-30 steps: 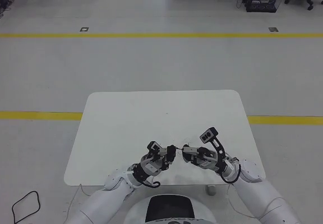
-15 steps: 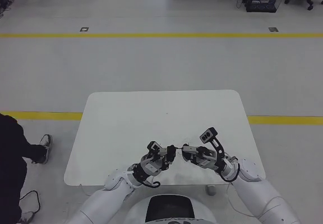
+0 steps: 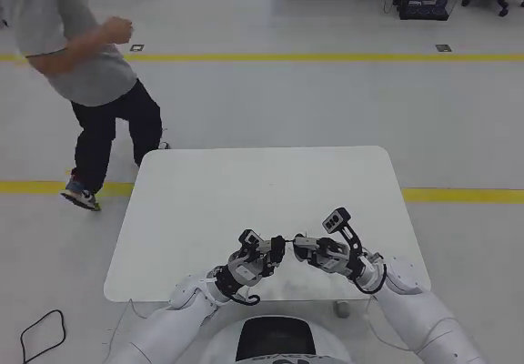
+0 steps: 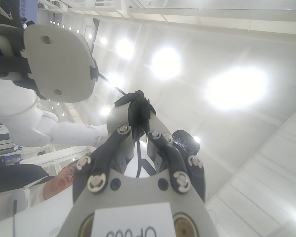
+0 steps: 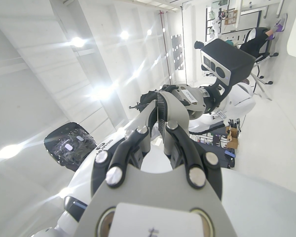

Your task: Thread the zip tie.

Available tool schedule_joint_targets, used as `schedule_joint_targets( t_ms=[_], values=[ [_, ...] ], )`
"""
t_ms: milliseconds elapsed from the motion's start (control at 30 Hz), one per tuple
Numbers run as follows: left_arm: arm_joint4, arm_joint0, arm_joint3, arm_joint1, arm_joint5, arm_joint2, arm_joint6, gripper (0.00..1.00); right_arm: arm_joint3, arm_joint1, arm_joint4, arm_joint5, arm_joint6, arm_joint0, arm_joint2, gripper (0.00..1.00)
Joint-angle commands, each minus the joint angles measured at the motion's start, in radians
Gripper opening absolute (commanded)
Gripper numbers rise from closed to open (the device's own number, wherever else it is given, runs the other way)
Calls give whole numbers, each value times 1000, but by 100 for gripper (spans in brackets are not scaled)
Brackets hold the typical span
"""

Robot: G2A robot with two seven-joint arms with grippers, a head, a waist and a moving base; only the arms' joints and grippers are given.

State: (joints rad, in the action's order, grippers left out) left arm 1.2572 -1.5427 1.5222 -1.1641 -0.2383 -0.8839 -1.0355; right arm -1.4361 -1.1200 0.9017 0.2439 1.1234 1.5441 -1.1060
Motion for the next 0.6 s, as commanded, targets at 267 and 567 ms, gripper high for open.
schedule_joint_targets(
  t_ms=[267,567],
  values=[
    [0,0,0,0,0,0,0,0,11,-3,-12,-12,-4,-5,3,0],
    [0,0,0,0,0,0,0,0,19,-7,-28,-24,-9,-11,10,0]
  ],
)
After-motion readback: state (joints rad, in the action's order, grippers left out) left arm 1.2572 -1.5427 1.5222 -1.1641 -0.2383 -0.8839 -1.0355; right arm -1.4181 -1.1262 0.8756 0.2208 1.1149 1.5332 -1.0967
